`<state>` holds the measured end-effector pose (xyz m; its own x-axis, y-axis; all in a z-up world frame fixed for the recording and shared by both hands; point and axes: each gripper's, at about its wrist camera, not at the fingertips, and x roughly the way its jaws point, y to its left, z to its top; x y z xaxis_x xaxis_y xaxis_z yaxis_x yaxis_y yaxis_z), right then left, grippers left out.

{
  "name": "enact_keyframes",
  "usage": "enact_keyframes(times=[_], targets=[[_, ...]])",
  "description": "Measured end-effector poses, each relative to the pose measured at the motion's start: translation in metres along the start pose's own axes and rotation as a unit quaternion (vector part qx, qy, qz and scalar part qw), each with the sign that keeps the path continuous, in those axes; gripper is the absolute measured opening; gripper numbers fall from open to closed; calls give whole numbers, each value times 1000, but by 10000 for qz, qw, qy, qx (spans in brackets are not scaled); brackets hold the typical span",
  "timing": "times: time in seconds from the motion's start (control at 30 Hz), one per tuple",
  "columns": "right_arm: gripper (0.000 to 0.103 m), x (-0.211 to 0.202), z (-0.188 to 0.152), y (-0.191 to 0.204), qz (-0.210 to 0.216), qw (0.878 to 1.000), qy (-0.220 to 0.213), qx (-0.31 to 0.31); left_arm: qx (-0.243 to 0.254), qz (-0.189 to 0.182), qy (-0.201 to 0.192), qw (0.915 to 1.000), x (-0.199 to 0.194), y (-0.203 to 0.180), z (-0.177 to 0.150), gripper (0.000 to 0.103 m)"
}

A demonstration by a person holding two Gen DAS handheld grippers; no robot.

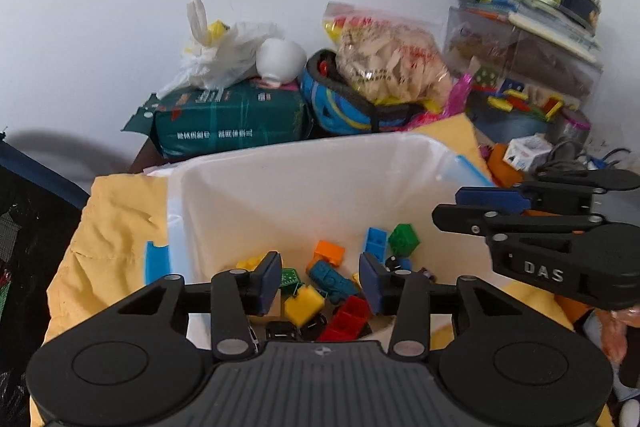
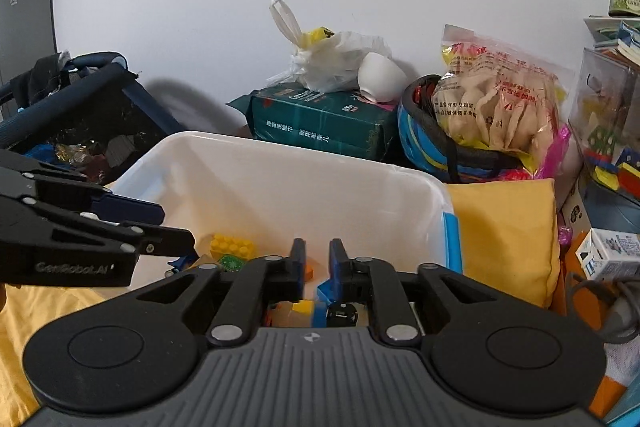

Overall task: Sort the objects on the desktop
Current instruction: 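Carry the yellow brick and blue disc over the clear bin and open both tools, then grasp the small yellow brick with the left tool while the right tool grasps the frog block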

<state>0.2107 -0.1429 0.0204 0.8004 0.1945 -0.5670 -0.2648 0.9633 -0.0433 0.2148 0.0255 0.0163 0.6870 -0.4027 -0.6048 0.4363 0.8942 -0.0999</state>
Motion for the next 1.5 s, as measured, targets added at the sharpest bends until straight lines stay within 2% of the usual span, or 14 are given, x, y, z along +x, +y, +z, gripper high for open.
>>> enact_keyframes(times=[0.17,0.23,0.37,0.43,0.5,0.63,0.73,0.9,0.97,1.1,1.3,1.43,1.5], targets=[[27,-23,2,3,36,9999,-156,-51,-116,24,-345,9993,-47,6,-26,63],[27,-38,2,5,76,9996,-265,-24,-204,49,-289,9994,-60,8,-49,63],[42,-68,-14,12,155,9981,-601,-44,-252,7,288,9993,-57,0,-99,63],[43,-76,-29,19,114,9982,-565,-173,-305,-117,643,9974,-47,-6,-122,63],[43,-76,-45,25,137,9988,-406,-248,-382,-243,831,9955,-37,-11,-136,60],[43,-62,-77,34,279,9992,152,-229,-364,-173,956,9946,-12,-19,-146,36],[43,-54,-91,40,307,9985,406,-210,-288,14,948,9951,0,-21,-146,31],[43,-49,-98,49,330,9975,572,-233,55,38,1037,9946,6,-18,-158,23],[43,-47,-102,54,372,9972,594,-261,181,5,957,9952,3,-17,-161,18],[43,-31,-102,65,481,9961,638,-368,-14,-167,1026,9946,-11,-10,-165,17],[45,10,-94,92,849,9930,676,-468,-399,-61,1133,9927,-36,12,-180,17],[47,49,-93,107,843,9908,994,-353,-474,-47,1137,9924,-42,17,-188,18],[47,63,-95,112,787,9894,1158,-382,-446,-101,1129,9926,-44,16,-190,25]])
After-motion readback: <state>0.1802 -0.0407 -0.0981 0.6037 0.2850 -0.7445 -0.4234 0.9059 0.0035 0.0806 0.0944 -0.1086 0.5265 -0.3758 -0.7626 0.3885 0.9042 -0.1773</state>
